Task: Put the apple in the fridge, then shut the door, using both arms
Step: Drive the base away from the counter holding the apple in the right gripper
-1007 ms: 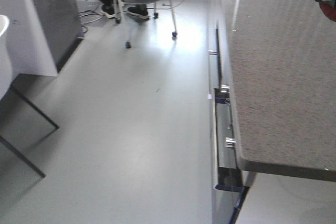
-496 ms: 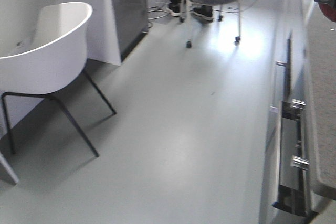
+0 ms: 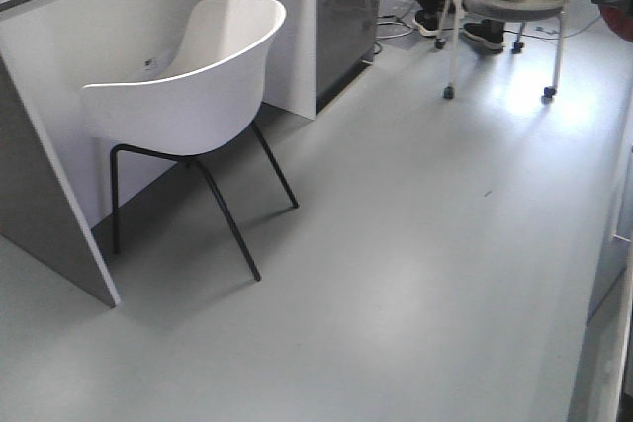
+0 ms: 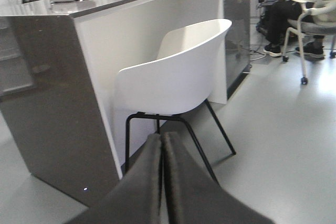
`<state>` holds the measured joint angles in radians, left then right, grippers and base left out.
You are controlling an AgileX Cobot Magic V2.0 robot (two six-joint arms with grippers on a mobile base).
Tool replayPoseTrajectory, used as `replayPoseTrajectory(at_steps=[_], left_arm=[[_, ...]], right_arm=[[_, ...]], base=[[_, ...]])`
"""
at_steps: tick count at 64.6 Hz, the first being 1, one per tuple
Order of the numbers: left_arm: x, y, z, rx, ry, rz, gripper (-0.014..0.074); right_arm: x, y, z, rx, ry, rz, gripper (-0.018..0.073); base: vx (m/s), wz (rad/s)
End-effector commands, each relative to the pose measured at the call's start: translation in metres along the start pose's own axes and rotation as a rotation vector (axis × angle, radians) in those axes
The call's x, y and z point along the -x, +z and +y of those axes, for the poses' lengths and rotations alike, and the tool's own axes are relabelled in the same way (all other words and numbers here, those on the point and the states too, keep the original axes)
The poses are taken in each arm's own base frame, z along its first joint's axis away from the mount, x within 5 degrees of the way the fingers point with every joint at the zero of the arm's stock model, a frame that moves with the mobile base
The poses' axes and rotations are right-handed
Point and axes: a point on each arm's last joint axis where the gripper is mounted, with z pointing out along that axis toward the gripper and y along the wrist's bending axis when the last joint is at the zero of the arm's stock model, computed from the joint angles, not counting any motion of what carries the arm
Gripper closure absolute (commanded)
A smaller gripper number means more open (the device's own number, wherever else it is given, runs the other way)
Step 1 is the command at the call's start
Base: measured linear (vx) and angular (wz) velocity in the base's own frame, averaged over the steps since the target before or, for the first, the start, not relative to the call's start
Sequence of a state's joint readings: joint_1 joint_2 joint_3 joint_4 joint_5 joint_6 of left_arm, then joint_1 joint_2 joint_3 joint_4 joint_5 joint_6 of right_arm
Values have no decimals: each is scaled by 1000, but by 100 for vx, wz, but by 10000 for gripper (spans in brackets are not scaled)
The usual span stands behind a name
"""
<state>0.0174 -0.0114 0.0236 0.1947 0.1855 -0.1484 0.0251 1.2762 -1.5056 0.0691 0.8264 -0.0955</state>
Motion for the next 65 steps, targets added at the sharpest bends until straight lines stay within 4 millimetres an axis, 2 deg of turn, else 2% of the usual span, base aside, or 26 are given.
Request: replayPoseTrajectory(at_steps=[1,65], left_arm=[[13,-3,-1,-17,-13,-100,603],[13,-3,-1,-17,-13,-100,603]], right_arm=[[16,-19,-1,-16,-10,-134,410],[16,-18,-1,-16,-11,-133,410]], base=[[0,27],[-1,38]])
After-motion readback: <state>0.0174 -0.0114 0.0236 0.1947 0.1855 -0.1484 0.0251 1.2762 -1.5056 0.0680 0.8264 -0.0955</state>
